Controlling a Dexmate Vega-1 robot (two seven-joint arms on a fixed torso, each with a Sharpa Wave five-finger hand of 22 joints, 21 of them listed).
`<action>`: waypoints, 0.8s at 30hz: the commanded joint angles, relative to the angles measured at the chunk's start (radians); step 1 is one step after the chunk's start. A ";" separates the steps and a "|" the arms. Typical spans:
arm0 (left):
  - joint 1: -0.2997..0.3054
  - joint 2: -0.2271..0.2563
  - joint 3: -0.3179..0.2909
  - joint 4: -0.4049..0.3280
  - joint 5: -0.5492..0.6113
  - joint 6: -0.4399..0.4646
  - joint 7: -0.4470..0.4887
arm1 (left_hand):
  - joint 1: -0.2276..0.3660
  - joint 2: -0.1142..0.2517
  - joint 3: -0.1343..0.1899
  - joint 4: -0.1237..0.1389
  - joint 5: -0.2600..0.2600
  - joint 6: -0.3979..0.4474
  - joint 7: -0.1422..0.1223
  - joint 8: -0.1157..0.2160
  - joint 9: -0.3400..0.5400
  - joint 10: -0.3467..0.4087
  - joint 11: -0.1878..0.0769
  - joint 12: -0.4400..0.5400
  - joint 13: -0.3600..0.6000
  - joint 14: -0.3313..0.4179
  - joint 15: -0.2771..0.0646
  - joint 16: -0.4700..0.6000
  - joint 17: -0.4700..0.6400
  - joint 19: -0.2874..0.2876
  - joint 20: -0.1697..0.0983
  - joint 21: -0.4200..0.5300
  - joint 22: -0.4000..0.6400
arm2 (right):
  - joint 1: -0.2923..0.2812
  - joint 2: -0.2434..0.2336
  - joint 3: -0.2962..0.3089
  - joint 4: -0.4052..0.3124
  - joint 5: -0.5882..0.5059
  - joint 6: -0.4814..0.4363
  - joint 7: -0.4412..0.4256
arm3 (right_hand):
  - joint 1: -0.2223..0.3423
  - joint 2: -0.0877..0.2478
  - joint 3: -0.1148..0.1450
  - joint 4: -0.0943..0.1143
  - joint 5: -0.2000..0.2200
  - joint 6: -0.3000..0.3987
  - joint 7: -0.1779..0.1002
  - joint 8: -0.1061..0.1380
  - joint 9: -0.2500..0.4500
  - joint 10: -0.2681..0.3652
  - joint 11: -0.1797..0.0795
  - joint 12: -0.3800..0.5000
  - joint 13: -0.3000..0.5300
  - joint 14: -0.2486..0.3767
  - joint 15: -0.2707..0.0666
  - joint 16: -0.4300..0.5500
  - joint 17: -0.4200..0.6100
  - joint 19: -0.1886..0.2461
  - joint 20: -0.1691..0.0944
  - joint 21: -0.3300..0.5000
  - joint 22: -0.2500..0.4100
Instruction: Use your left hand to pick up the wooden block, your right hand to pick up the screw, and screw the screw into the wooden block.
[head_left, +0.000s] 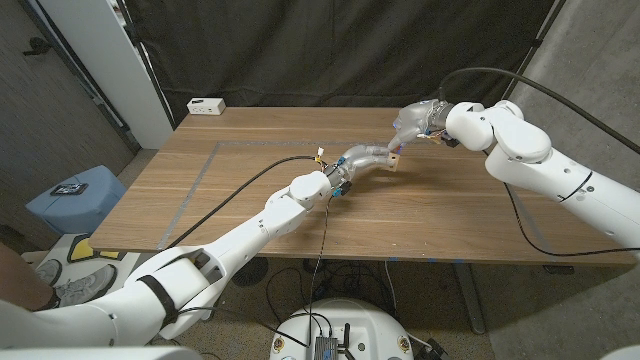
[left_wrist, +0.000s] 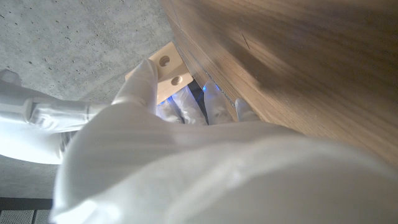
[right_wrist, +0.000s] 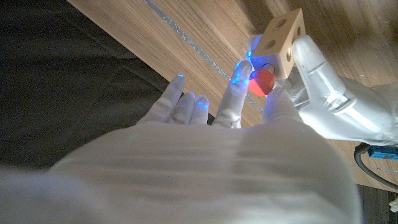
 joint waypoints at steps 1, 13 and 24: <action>0.006 0.005 -0.001 -0.013 0.003 0.004 0.006 | -0.016 0.025 0.077 0.071 0.008 0.026 0.020 0.004 0.004 0.005 -0.001 0.006 0.029 0.005 -0.038 0.003 0.002 0.007 -0.001 0.009 0.006 | -0.015 0.007 0.001 -0.011 -0.035 -0.016 -0.011 | -0.043 -0.013 -0.019 0.015 0.010 0.030 0.004 0.009 -0.003 0.022 -0.001 0.002 0.002 0.015 -0.046 0.003 0.003 0.016 -0.001 -0.001 0.002; 0.008 0.006 0.000 -0.021 0.005 0.007 0.009 | -0.017 0.028 0.079 0.072 0.008 0.026 0.021 0.004 0.004 0.003 0.000 0.006 0.029 0.004 -0.037 0.003 0.003 0.006 0.000 0.009 0.006 | -0.029 0.019 0.002 -0.016 -0.075 -0.039 -0.026 | -0.110 -0.038 -0.058 0.041 0.036 0.134 0.019 0.024 -0.013 0.075 -0.013 0.002 0.000 0.046 -0.069 -0.003 0.001 0.032 -0.015 -0.005 0.002; 0.011 0.009 0.001 -0.029 0.005 0.010 0.009 | -0.017 0.027 0.081 0.071 0.008 0.028 0.021 0.005 0.004 0.004 -0.001 0.007 0.029 0.004 -0.037 0.003 0.002 0.008 -0.001 0.009 0.006 | -0.036 0.019 0.008 -0.035 -0.110 -0.072 0.006 | -0.155 -0.063 -0.091 0.058 0.052 0.129 0.021 0.006 -0.016 0.091 -0.008 -0.005 0.000 0.067 -0.072 -0.005 0.001 0.034 -0.014 -0.009 0.002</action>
